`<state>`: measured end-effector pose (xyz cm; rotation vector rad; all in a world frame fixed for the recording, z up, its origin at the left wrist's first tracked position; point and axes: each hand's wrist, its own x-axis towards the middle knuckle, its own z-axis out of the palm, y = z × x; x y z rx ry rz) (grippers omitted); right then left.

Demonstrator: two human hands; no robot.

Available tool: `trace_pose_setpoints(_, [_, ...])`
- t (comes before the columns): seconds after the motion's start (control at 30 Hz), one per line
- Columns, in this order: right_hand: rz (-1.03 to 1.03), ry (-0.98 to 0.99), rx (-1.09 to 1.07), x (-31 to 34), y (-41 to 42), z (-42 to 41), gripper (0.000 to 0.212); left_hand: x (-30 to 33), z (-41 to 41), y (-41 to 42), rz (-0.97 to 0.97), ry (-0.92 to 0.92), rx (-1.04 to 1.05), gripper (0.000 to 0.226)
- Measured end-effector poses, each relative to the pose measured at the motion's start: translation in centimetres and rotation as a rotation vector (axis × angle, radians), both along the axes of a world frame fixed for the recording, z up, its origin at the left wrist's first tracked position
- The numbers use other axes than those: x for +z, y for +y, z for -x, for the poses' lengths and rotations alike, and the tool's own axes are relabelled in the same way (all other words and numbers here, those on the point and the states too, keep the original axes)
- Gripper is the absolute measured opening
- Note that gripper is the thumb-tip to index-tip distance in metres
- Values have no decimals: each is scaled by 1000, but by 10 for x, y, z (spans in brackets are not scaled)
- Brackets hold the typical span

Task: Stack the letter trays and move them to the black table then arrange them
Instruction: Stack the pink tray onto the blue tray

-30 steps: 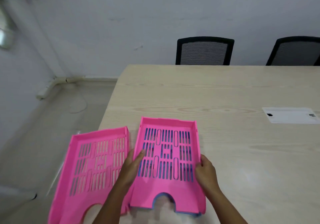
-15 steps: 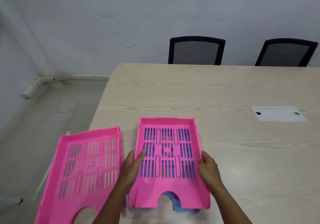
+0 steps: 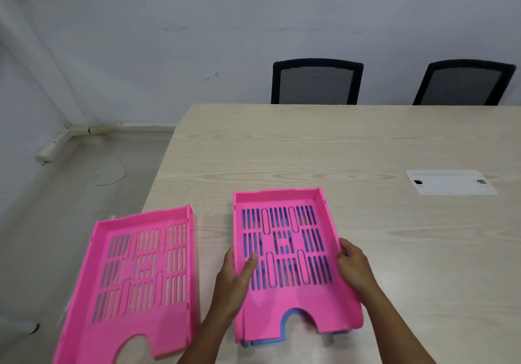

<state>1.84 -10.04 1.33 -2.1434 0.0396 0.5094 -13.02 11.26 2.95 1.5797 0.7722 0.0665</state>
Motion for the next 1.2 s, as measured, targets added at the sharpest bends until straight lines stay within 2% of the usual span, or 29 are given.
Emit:
trace_pose_setpoints(0.1, [15, -11, 11, 1, -9, -11, 46, -5, -3, -7, 1, 23, 0, 71])
trace_pose_setpoints(0.23, [18, -18, 36, 2, -15, -13, 44, -9, -3, -14, -52, 54, -12, 91])
trace_pose_setpoints(0.4, [8, -17, 74, -3, -16, -12, 44, -11, 0, -17, -76, 65, 29, 74])
trace_pose_setpoints(0.7, [18, -34, 116, -3, -14, -7, 39, -18, -12, -8, -120, 94, 43, 69])
trace_pose_setpoints(0.87, [6, -31, 118, -3, -13, -5, 37, -43, -23, 10, -160, 76, 22, 100])
trace_pose_setpoints(1.03, [-80, -54, -3, -5, -16, 1, 34, -51, -21, 16, -117, 21, 28, 106])
trace_pose_setpoints(1.2, [-80, -92, -28, -9, -11, 16, 33, -57, -17, 21, -96, 2, 15, 102])
